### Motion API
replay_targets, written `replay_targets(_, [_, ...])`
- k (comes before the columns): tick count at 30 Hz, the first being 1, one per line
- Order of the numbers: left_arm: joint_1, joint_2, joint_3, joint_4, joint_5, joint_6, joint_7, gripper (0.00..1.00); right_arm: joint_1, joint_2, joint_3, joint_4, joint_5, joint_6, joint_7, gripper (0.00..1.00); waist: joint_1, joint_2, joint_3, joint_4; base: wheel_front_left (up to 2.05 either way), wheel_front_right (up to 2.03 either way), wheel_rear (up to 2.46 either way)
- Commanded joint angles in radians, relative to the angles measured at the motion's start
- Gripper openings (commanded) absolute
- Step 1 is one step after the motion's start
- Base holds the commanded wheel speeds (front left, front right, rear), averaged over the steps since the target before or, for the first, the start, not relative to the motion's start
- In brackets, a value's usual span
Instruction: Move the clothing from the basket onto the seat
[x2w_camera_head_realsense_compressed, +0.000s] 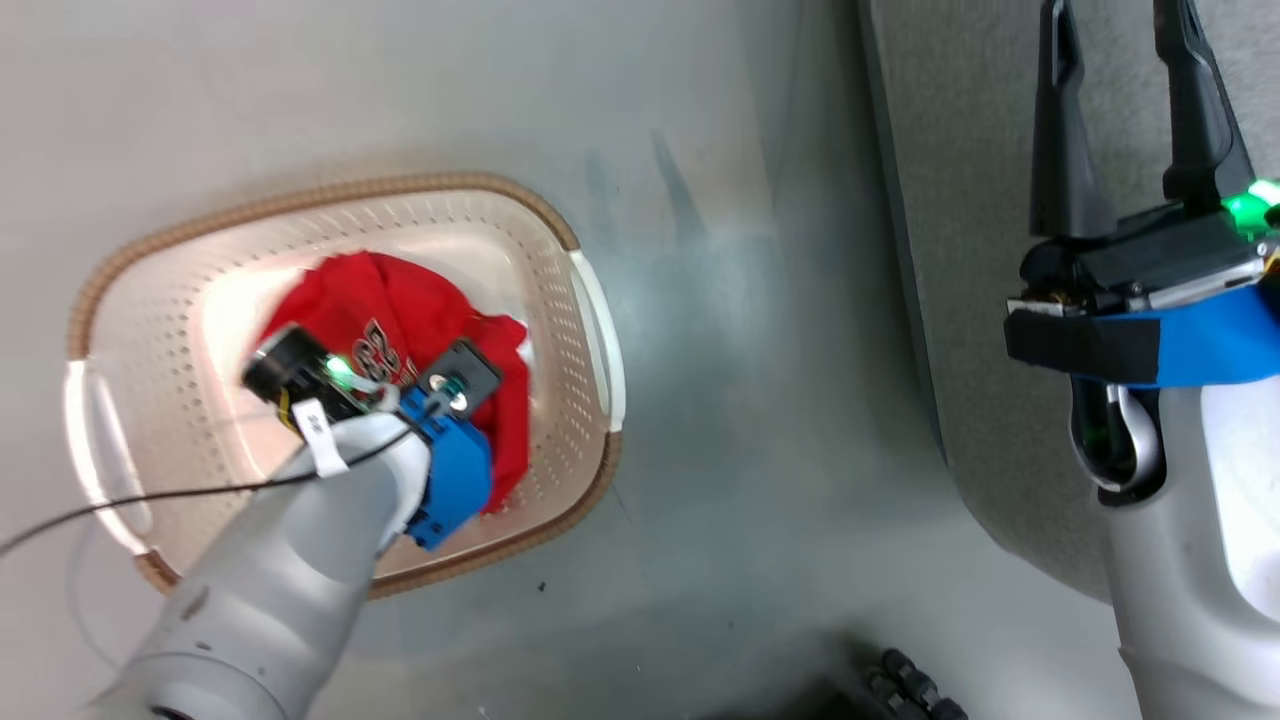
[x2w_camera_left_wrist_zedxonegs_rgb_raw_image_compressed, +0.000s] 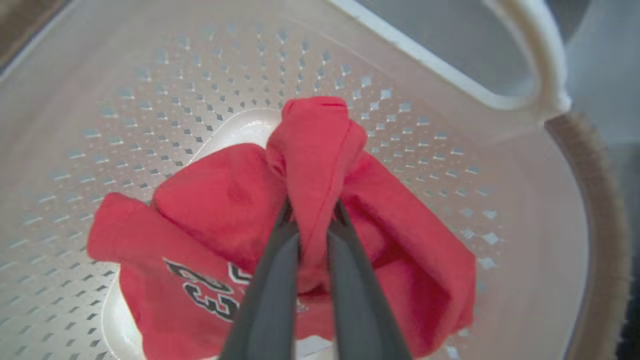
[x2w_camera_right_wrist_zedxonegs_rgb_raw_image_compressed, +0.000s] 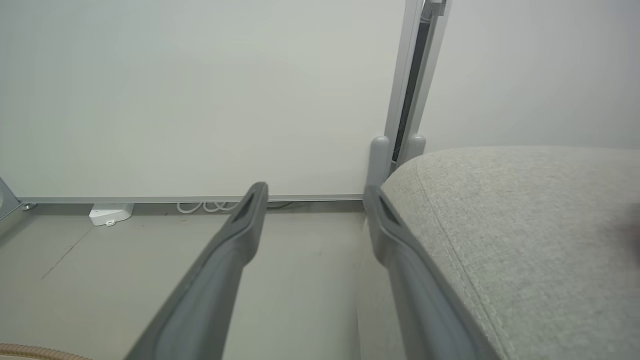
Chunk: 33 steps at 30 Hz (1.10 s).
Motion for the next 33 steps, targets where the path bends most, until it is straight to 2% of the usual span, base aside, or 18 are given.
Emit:
replay_targets(1, [0.02,-0.007,-0.004,-0.01,-0.013,-0.004,-0.013,0.0,0.02,-0.006,-0.006,0.006,-0.004,-0.001,0.0,1.0,0.0001,0.0,-0.057,0.025,0.0,0.0,0.0])
replay_targets(11, [0.123,-0.036,0.047,-0.12,-0.111,-0.003,-0.061,0.0,0.111,-0.019,-0.013,0.052,-0.01,-0.001,0.0,1.0,0.0001,0.0,-0.239,0.058,0.0,0.0,0.0])
replay_targets(20, [0.25,0.0,0.122,-0.355,-0.126,0.025,-0.06,0.0,0.214,-0.021,-0.011,0.094,-0.018,-0.001,0.0,1.0,0.0001,0.0,-0.42,0.083,0.0,0.0,0.0])
replay_targets(26, [0.319,0.02,0.163,-0.468,-0.126,0.032,-0.059,0.0,0.286,-0.014,-0.013,0.119,-0.021,-0.001,0.0,1.0,0.0001,0.0,-0.54,0.097,0.0,0.0,0.0])
replay_targets(33, [0.363,0.014,0.206,-0.565,-0.133,0.041,-0.059,0.0,0.361,-0.009,-0.005,0.145,-0.026,-0.001,0.0,1.0,0.0001,0.0,-0.669,0.109,0.0,0.0,0.0])
